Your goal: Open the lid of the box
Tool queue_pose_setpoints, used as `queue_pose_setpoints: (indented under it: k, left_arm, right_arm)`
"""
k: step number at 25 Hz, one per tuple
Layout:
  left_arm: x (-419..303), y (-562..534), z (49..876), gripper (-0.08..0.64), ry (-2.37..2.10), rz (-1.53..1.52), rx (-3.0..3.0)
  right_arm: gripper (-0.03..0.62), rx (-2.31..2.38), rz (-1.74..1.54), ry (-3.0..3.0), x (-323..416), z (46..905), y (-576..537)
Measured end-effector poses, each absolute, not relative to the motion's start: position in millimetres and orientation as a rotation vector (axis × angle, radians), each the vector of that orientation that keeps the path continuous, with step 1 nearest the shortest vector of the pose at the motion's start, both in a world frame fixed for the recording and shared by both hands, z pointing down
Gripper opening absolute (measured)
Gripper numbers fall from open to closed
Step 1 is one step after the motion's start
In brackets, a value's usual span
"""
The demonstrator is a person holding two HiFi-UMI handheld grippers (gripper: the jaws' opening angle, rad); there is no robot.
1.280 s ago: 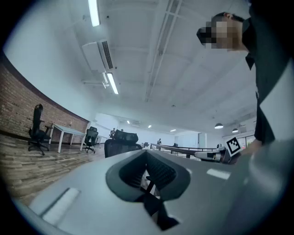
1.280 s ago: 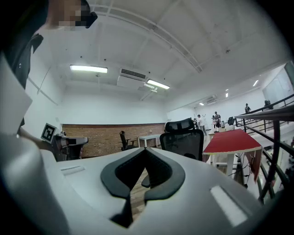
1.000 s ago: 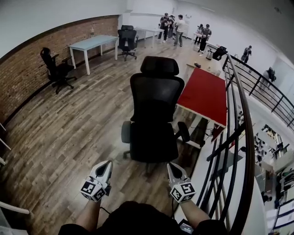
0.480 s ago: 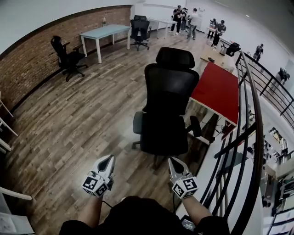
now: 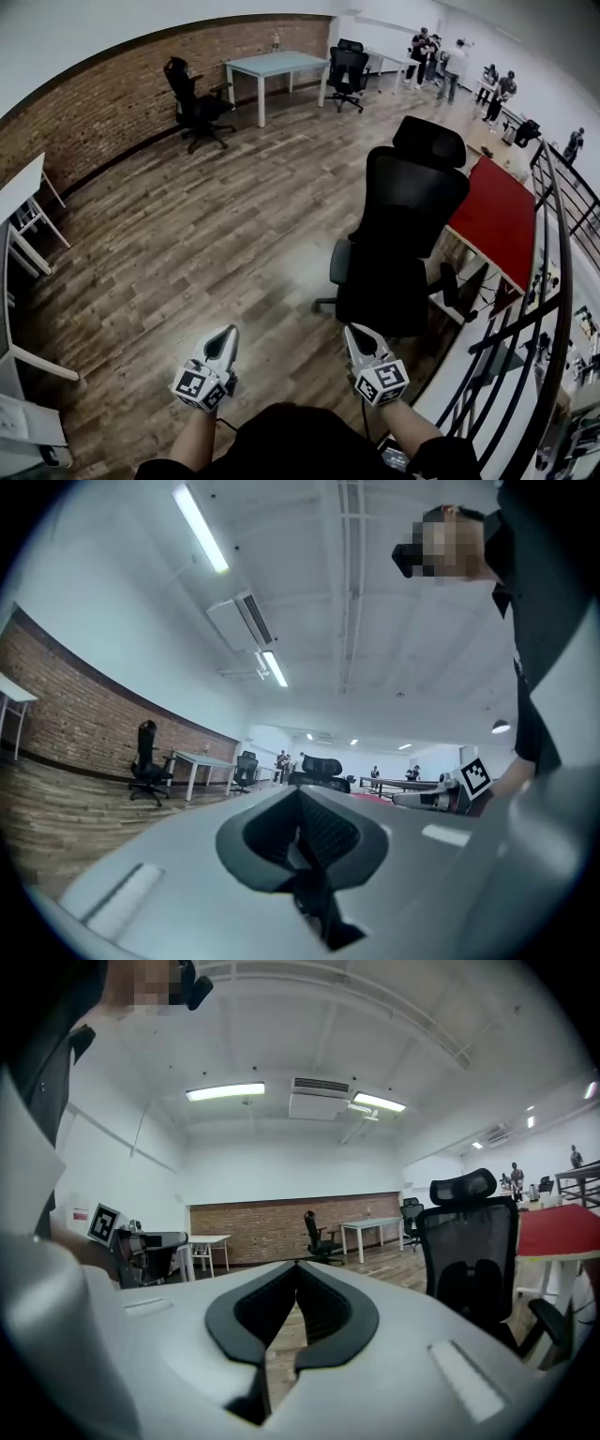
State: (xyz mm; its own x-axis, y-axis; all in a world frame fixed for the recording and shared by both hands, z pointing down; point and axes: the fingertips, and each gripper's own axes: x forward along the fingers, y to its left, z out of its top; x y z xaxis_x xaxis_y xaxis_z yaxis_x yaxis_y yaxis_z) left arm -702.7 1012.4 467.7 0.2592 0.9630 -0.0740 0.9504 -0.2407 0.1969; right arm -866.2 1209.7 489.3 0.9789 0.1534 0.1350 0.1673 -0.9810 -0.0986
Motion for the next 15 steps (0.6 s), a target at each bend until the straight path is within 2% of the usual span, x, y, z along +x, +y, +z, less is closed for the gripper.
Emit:
queue_pose_setpoints:
  k: [15]
  left_arm:
    - [-627.7,884.4,478.9,0.000,1.344,0.088,2.587]
  right_arm:
    - [0.003,-3.009,-0.227,0.220,-715.7,481.6,1128.5]
